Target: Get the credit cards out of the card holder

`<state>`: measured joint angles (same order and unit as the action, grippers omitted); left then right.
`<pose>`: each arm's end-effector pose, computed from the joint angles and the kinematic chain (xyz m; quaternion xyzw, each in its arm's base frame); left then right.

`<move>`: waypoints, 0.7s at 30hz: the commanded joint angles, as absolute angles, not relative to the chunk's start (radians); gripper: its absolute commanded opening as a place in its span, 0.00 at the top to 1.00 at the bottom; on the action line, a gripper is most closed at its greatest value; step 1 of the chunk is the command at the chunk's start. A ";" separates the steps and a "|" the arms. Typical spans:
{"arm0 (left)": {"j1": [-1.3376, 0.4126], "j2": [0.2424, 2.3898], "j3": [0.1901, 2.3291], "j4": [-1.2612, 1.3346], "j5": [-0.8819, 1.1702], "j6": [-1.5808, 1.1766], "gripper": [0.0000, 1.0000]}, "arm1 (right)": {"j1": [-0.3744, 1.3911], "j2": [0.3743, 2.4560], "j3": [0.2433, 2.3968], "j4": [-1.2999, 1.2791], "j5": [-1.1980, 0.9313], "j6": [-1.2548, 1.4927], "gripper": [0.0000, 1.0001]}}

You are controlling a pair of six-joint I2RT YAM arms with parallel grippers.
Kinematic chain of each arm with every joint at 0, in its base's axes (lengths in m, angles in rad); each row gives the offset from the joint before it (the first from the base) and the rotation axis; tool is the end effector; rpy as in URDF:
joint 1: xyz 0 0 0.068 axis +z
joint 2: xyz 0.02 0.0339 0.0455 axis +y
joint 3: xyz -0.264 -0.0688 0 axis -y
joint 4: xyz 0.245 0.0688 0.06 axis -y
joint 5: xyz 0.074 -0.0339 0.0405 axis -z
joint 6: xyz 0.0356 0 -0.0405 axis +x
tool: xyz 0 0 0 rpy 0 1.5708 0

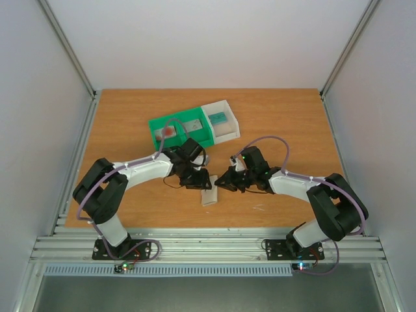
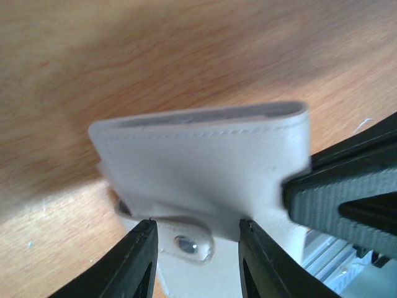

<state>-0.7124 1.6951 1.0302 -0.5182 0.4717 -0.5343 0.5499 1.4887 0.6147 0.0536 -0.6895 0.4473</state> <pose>0.2335 -0.2231 0.1737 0.1297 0.9463 -0.2955 0.0182 0.2190 0.1608 0.1530 -0.1686 0.8682 0.4411 0.1525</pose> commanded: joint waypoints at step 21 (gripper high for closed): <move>-0.764 1.744 1.064 -0.639 0.369 -0.508 0.69 | 0.551 1.431 0.568 0.122 -0.716 0.449 0.99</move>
